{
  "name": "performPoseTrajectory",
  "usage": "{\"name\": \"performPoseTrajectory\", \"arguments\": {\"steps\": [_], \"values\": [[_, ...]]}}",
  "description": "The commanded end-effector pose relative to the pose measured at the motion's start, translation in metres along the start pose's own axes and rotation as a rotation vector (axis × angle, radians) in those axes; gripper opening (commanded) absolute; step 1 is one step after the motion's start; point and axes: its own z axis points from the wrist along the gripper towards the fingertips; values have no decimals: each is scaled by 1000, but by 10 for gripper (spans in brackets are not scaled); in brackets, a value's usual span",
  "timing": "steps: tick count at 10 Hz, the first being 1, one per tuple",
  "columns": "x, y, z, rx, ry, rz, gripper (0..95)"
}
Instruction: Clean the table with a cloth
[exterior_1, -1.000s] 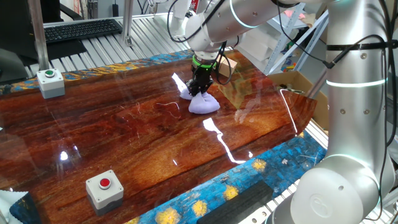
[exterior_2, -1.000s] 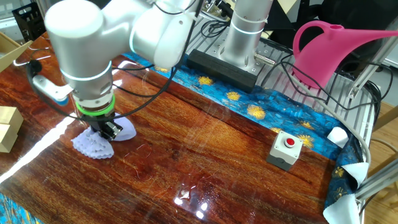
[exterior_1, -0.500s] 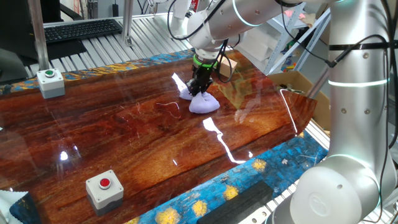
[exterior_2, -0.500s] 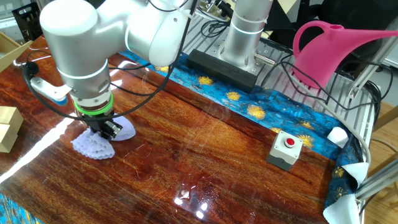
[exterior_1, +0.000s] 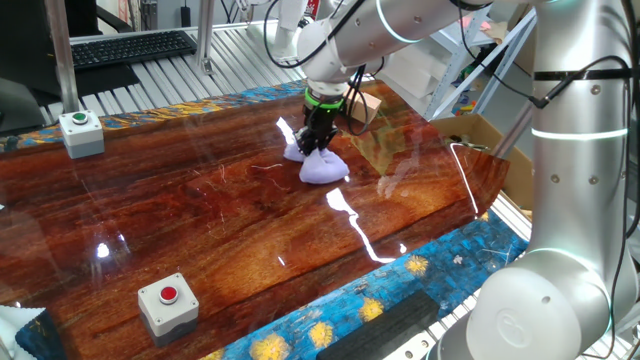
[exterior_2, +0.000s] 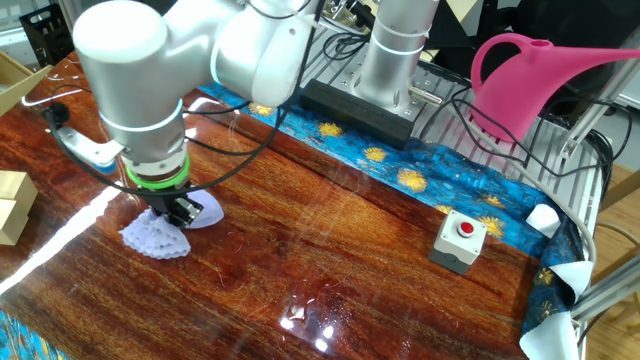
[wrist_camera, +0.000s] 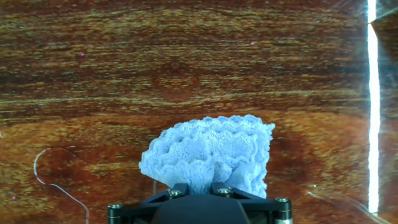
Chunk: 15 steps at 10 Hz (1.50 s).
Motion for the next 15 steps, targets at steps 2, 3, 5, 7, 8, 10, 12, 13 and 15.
{"name": "performPoseTrajectory", "arguments": {"steps": [2, 3, 5, 7, 8, 10, 12, 13, 15], "values": [[1, 17, 1, 1, -1, 34, 0], [1, 23, 2, -1, -1, 48, 0], [3, 35, 4, -3, -2, 69, 0], [5, 45, 6, -3, -4, 82, 0], [7, 52, 6, -3, -4, 95, 0], [10, 61, 5, -7, -4, 114, 0], [15, 75, 7, -9, -8, 139, 0], [16, 78, 7, -9, -7, 144, 0], [17, 86, 1, -15, -1, 150, 0]]}}
